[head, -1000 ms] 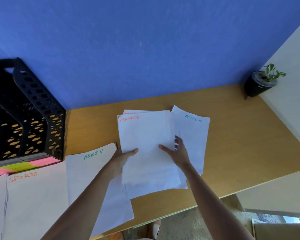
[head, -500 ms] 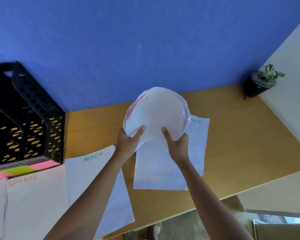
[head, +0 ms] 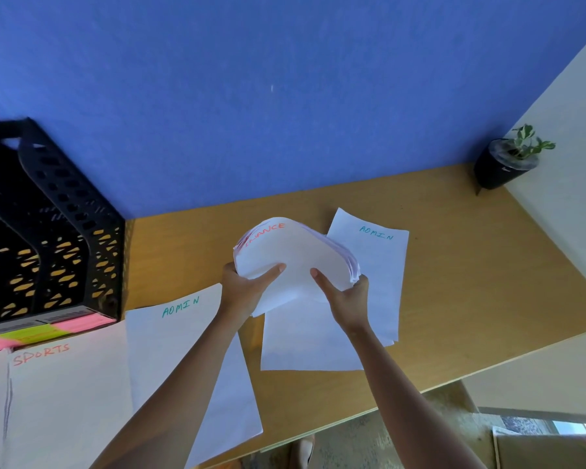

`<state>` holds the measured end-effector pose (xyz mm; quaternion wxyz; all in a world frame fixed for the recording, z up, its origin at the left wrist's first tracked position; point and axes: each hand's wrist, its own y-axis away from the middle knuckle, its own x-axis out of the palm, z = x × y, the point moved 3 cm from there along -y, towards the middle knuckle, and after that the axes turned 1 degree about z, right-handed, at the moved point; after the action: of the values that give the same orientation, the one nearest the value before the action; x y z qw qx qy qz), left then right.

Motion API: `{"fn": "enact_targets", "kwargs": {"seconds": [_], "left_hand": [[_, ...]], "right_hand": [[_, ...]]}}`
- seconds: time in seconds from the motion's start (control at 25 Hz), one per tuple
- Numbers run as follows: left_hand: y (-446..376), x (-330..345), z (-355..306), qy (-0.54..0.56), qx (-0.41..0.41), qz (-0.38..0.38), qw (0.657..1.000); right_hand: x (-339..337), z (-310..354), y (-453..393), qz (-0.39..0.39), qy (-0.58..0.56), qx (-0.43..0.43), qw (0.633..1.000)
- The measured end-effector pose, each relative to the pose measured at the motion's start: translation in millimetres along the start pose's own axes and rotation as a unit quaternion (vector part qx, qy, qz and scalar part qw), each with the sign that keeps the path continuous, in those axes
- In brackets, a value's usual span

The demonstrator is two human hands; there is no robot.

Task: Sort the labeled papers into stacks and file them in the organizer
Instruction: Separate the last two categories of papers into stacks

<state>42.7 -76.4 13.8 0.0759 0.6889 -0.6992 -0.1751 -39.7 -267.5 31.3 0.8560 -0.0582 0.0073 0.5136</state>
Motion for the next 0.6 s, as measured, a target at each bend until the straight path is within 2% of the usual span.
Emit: {"fn": "enact_targets", "kwargs": {"seconds": [0.44, 0.6], "left_hand": [[-3.9, -0.8, 10.4, -0.014, 0.002, 0.038, 0.999], [0.7, 2.5, 13.0, 0.002, -0.001, 0.042, 0.999]], "right_hand": [[-0.4, -16.2, 0.3, -0.002, -0.011, 0.014, 1.000], [-3.1, -26.2, 0.0, 0.009, 0.039, 0.034, 0.999]]}}
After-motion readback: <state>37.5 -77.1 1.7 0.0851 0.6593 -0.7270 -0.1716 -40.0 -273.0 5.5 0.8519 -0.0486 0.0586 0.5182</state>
